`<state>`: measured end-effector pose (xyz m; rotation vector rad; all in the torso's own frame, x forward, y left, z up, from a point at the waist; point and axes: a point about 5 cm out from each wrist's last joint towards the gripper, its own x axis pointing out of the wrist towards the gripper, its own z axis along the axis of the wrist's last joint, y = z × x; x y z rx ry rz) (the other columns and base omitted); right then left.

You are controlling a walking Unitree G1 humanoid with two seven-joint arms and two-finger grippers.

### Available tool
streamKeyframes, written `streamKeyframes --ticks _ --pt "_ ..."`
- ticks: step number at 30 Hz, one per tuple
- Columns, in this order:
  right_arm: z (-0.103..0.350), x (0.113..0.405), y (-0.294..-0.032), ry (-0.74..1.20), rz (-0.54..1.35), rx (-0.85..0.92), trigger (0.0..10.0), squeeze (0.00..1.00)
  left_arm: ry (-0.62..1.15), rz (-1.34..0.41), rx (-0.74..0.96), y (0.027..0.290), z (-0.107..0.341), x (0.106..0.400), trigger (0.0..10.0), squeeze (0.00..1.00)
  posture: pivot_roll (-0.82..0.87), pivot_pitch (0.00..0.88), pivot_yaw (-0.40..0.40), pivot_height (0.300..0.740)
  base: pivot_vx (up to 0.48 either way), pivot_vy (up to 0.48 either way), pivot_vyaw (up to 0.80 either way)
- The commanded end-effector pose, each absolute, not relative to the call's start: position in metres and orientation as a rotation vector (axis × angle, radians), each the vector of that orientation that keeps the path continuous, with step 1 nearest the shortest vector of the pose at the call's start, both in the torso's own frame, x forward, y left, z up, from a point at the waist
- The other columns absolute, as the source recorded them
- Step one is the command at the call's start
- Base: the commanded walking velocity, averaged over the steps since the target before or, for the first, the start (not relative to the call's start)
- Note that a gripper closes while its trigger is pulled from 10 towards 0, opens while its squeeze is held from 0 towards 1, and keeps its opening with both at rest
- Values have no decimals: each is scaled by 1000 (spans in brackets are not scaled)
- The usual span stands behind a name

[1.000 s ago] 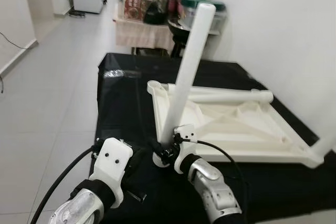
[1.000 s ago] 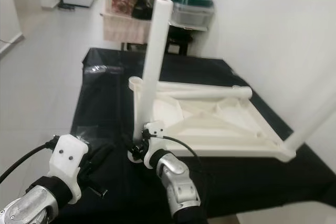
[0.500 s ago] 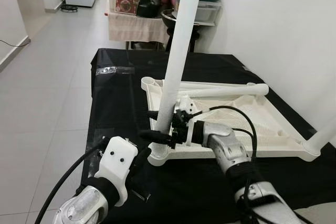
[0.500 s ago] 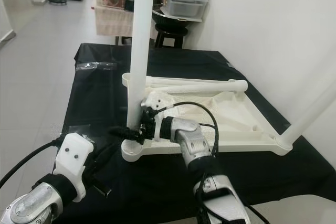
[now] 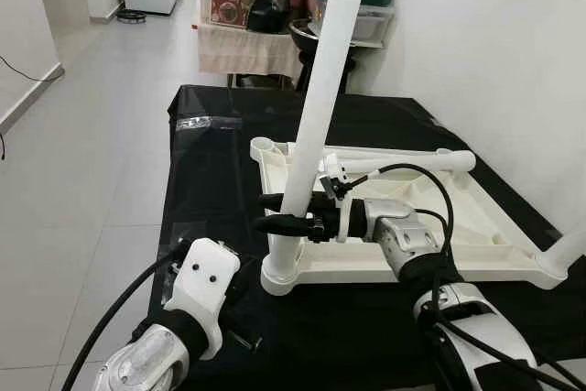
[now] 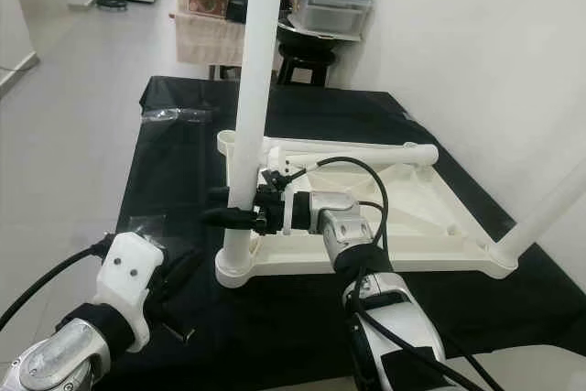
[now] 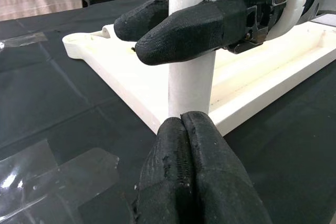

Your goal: Building children table

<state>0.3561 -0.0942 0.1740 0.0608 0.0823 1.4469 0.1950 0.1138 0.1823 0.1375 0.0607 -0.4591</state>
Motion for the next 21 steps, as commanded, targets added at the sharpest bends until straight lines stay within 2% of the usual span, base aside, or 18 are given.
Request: streamKeyframes --ticks 1,6,7,8,10,11,13,15,21 --pt "169 355 -98 108 1448 61 0 0 67 -469 134 111 180 194 10000 0 178 0 -169 740 0 0 0" --pt "168 357 -104 82 1388 42 0 0 68 -468 134 112 180 194 10000 0 178 0 -169 740 0 0 0" --pt "167 356 -109 62 1314 42 0 0 69 -465 134 113 180 193 10000 0 170 0 -181 740 0 0 0" --pt "153 354 -99 14 1053 79 0 0 72 -461 136 116 180 192 10000 0 160 0 -188 740 0 0 0" --pt "153 354 -99 14 1053 79 0 0 72 -461 136 116 180 192 10000 0 160 0 -188 740 0 0 0" --pt "120 334 -85 57 788 168 0 0 75 -458 141 118 180 191 10000 0 154 0 -182 740 0 0 0" --pt "120 334 -85 57 788 168 0 0 75 -458 141 118 180 191 10000 0 154 0 -182 740 0 0 0" --pt "110 313 -75 5 606 193 0 0 87 -456 146 122 178 191 10000 0 147 0 -159 740 0 0 0" --pt "95 312 -73 72 662 128 0 0 84 -480 141 117 179 191 10000 0 150 0 -160 740 0 0 0"
